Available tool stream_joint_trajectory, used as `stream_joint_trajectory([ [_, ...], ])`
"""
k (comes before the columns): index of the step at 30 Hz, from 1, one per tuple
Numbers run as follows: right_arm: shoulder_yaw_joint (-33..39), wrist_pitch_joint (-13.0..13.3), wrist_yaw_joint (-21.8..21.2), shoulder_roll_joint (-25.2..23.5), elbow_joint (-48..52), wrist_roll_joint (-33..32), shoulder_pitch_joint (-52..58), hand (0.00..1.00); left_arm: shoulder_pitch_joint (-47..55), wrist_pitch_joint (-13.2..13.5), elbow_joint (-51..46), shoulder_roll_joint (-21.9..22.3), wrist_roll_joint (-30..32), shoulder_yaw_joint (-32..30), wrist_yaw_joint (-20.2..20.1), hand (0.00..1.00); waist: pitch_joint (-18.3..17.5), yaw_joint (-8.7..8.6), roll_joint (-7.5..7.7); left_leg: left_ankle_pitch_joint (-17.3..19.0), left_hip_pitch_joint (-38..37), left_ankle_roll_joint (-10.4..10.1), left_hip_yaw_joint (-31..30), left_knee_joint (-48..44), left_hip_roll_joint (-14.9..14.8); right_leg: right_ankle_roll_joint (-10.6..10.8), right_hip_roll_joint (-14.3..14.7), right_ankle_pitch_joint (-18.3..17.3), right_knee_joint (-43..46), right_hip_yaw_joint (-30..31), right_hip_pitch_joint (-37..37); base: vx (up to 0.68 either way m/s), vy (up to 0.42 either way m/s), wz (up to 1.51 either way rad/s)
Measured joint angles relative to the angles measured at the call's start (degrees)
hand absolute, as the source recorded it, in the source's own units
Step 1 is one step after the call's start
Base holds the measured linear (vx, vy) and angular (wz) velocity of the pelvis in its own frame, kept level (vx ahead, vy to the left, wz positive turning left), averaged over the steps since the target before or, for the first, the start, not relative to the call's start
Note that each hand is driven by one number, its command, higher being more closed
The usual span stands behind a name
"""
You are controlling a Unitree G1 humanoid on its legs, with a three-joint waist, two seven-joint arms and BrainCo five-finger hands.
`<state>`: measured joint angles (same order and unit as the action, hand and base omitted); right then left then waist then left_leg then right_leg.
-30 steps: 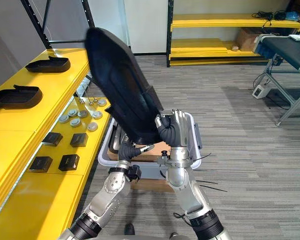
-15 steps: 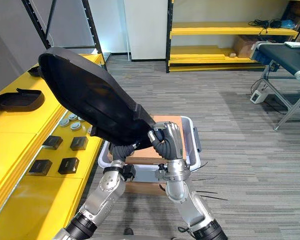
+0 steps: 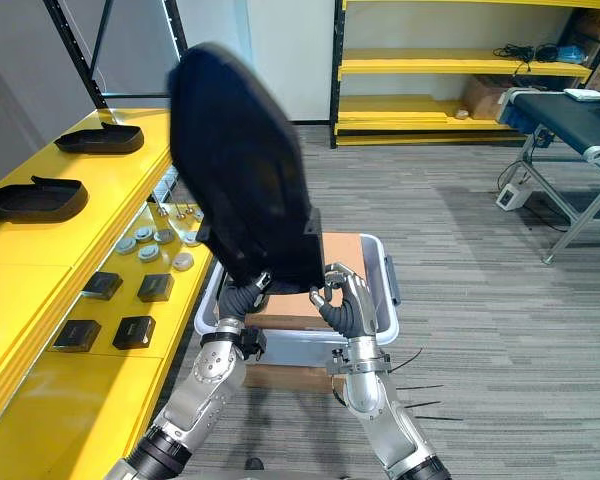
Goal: Walk over and take plastic housings, then place them on the shelf
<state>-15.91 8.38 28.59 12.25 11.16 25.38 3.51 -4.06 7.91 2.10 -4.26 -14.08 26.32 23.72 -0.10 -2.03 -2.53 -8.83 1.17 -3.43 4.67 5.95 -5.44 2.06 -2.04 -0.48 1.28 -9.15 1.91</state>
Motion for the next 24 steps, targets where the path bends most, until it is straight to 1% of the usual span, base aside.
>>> stream_joint_trajectory([
  [2, 0.8, 0.2, 0.0, 0.1, 2.0, -0.7, -0.6, 0.0, 0.9, 0.0, -0.5, 0.2, 1.2, 0.0, -0.1, 1.0, 0.0, -0.07, 0.01, 0.0, 0.0, 0.0, 0.0, 0.0, -0.1, 0.0, 0.0, 0.0, 0.0, 0.0, 0.0, 0.0, 0.0, 0.0],
  [5, 2.7, 0.4, -0.1, 0.1, 5.3, -2.5, -1.1, 0.0, 0.9, 0.0, -0.5, 1.2, 1.5, 0.0, -0.3, 1.0, 0.0, 0.04, 0.02, 0.0, 0.0, 0.0, 0.1, 0.0, -0.1, 0.0, 0.1, 0.0, 0.0, 0.1, 0.0, 0.0, 0.0, 0.0],
  [7, 5.3, 1.3, -0.1, 0.0, 7.8, -4.7, -1.2, 0.0, 1.3, 0.0, -0.6, 1.8, 2.7, -0.7, -0.3, 1.0, 0.0, 0.1, 0.05, 0.0, 0.0, 0.0, 0.1, 0.0, -0.1, 0.0, 0.1, 0.0, 0.1, 0.1, 0.0, 0.0, 0.0, 0.0],
  [9, 12.3, 2.9, 0.3, -0.2, 11.4, -8.9, -1.9, 0.0, 3.4, 0.0, -0.6, 1.9, 3.7, -3.5, -0.2, 1.0, 0.1, -0.16, 0.07, 0.0, 0.0, 0.0, 0.1, 0.0, -0.1, 0.1, 0.1, 0.0, 0.1, 0.2, -0.1, 0.0, 0.0, 0.0],
  [10, 14.2, 3.2, 0.4, -0.2, 12.1, -9.9, -2.0, 0.0, 4.0, -0.1, -0.7, 1.6, 3.7, -4.1, -0.2, 1.0, 0.1, -0.19, 0.09, 0.0, 0.0, 0.0, 0.1, 0.0, -0.1, 0.1, 0.1, 0.0, 0.1, 0.2, -0.1, 0.0, 0.0, 0.0],
  [12, 20.2, 4.3, 1.5, -0.1, 12.9, -12.7, -2.0, 0.0, 6.1, -0.2, -0.7, 1.2, 3.8, -6.5, 0.0, 1.0, 0.1, -0.3, 0.16, 0.0, 0.0, 0.0, 0.2, 0.0, -0.1, 0.1, 0.1, 0.0, 0.1, 0.2, -0.1, 0.0, 0.0, 0.0],
  [16, 26.6, 4.5, 1.5, -0.2, 12.4, -14.8, -1.4, 0.0, 8.4, -0.2, -1.8, 1.2, 3.8, -8.2, -0.1, 1.0, 0.2, -0.31, 0.21, 0.4, 0.0, -0.4, 0.3, 0.0, -0.1, 0.1, 0.1, -0.1, -0.1, 0.4, -0.2, 0.0, 0.0, 0.0],
  [19, 31.9, 5.0, 1.3, -0.2, 7.5, -16.9, 2.2, 0.0, 10.5, -0.2, -4.4, 1.2, 4.7, -10.3, -0.2, 1.0, 0.2, -0.37, 0.35, 0.8, 0.1, -0.3, 0.3, 0.0, -0.1, 0.1, 0.0, -0.1, -0.4, 0.4, -0.2, 0.0, 0.0, 0.0],
  [20, 32.6, 4.9, 1.1, -0.2, 5.8, -17.4, 3.1, 0.0, 10.8, -0.2, -4.7, 1.2, 4.7, -10.9, -0.3, 1.0, 0.3, -0.37, 0.36, 0.8, 0.1, -0.2, 0.3, 0.0, -0.1, 0.1, 0.0, -0.1, -0.4, 0.4, -0.2, 0.0, 0.0, 0.0],
  [22, 34.2, 4.7, -0.5, -0.2, 0.1, -19.3, 5.7, 0.0, 11.9, -0.1, -5.3, 1.3, 4.9, -13.1, -0.5, 1.0, 0.3, -0.51, 0.37, 1.0, 0.1, -0.2, 0.2, 0.0, 0.0, 0.2, 0.0, -0.2, -0.4, 0.5, -0.2, 0.0, 0.0, 0.0],
  [24, 35.1, 4.3, -2.9, -0.7, -8.6, -21.9, 9.5, 0.0, 13.7, 0.0, -6.2, 1.1, 5.3, -15.5, -1.1, 1.0, 0.4, -0.58, 0.33, 1.0, 0.1, -0.2, 0.1, 0.0, 0.0, 0.4, 0.0, -0.3, -0.3, 0.5, -0.2, 0.0, 0.0, 0.0],
])
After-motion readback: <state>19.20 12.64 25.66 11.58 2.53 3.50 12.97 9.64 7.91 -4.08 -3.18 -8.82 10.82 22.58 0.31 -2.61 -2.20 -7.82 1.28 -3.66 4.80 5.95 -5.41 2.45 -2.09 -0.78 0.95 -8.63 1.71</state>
